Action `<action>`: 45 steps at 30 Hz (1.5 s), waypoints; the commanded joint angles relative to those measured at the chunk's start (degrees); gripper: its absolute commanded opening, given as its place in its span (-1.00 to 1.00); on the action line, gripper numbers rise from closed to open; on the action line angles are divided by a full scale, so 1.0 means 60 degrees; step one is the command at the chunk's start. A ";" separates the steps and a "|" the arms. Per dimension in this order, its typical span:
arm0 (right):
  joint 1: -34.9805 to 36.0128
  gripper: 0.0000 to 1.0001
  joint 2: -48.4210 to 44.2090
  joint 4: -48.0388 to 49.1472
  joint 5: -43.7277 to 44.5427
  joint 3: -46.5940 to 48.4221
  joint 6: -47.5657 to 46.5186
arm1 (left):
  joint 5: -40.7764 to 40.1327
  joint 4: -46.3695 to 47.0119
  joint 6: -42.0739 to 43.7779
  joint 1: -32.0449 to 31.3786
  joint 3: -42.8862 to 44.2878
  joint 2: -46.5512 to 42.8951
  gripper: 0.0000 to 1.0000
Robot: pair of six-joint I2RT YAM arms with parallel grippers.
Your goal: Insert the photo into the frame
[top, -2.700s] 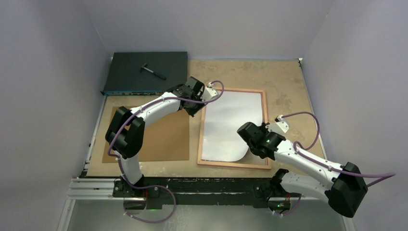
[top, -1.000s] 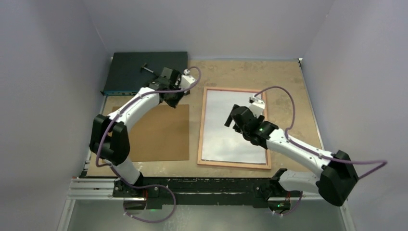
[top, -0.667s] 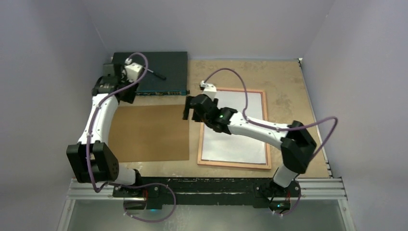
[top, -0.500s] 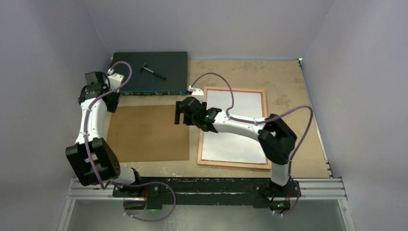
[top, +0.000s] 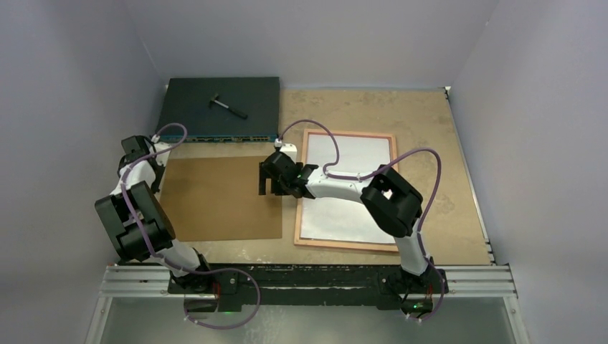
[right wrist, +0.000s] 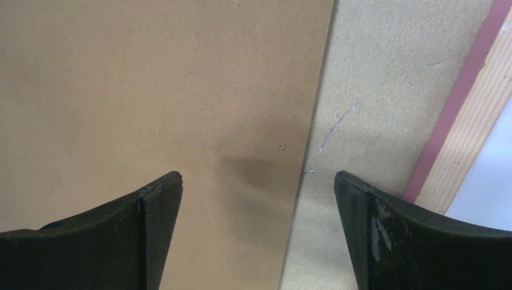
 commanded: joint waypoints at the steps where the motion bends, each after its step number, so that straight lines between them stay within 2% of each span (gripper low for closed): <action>1: -0.0042 0.97 -0.0053 0.0120 -0.0082 0.0205 0.0276 | 0.0063 0.1449 0.0165 0.0045 -0.0572 0.0095 -0.61; 17: -0.0194 0.97 0.0272 0.0981 -0.0134 -0.0636 0.1151 | 0.1141 0.1794 -0.0285 0.0054 -0.1215 0.1459 -0.71; 25: -0.0264 0.97 0.0481 0.1945 -0.1185 -0.0869 0.1364 | 0.2346 0.0904 -0.0442 0.0033 -0.1193 0.1903 -1.00; 33: -0.0407 0.96 -0.0004 0.3143 -0.2232 -0.1249 0.2044 | 0.2981 0.0319 -0.0040 -0.0026 -0.1074 0.2787 -1.00; 45: -0.1153 0.89 -0.1116 0.4847 -0.3575 -0.2058 0.2784 | 0.3501 -0.0467 0.0164 -0.0998 -0.1210 0.2453 -1.00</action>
